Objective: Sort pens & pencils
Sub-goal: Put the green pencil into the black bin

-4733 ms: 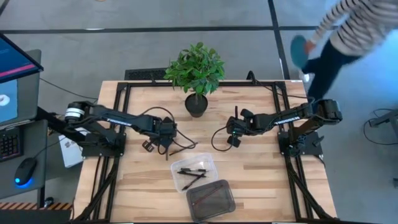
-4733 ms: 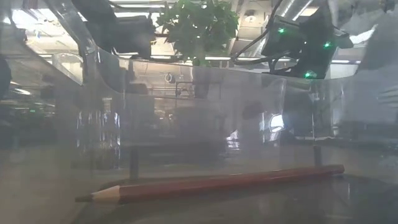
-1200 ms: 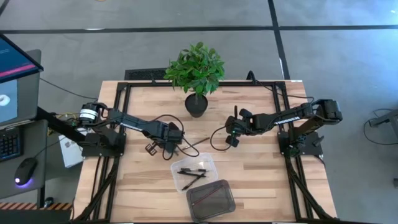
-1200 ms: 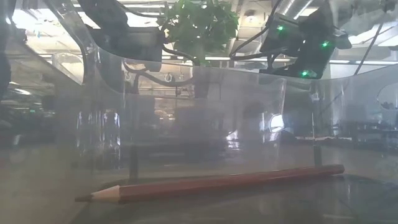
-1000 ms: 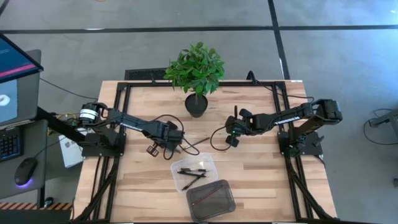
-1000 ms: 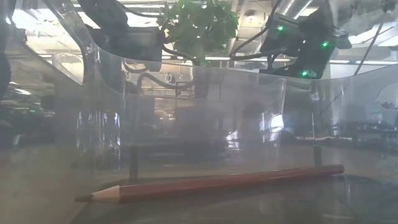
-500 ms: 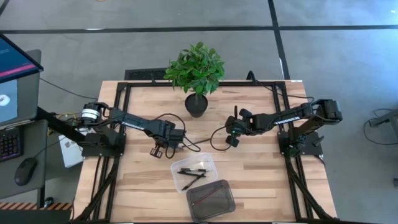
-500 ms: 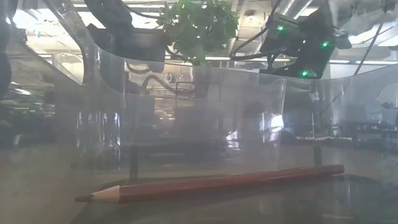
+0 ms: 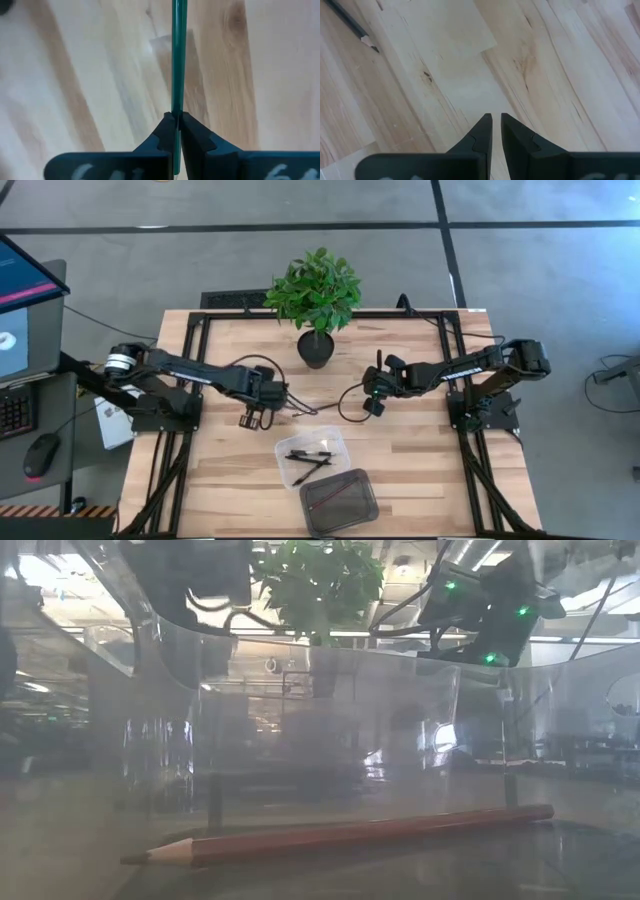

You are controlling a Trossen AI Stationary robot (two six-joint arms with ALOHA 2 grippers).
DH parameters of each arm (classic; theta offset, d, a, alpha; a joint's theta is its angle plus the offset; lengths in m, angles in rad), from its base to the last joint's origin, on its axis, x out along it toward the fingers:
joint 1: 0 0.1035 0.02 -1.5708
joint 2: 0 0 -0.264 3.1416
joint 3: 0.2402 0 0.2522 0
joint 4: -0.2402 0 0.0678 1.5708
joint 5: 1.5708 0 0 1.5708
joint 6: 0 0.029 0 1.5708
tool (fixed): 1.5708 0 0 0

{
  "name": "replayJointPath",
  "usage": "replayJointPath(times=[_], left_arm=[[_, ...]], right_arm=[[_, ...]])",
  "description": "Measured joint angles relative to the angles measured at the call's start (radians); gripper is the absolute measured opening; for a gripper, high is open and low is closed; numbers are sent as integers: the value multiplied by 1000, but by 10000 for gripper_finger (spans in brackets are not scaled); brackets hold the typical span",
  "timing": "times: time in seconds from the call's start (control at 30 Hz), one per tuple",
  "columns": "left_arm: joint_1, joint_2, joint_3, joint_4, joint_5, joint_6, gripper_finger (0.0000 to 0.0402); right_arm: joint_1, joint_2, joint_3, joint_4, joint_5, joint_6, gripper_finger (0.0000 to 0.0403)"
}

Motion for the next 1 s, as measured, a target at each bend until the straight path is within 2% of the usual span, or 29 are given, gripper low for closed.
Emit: replayJointPath(times=[0.2, 0.37, 0.47, 0.6, 0.77, 1.0], left_arm=[[0, -120, 1, 15, -12, -131, 0], [-4, -179, 54, 69, 89, -324, 0], [-28, -184, 100, 145, 150, -390, 0], [-87, -184, 168, 258, 212, -403, 0], [-172, -183, 227, 397, 214, -480, 0], [-280, -168, 236, 598, 197, -539, 3]], right_arm=[[0, 0, 0, 0, 0, 0, 61], [0, 0, 0, -3, 0, 0, 61], [0, 0, 0, -3, 0, 0, 61], [0, 0, 0, -3, -4, 0, 61], [0, 0, 0, -3, -4, 0, 61], [-1, 0, 0, 4, -4, 0, 61]])
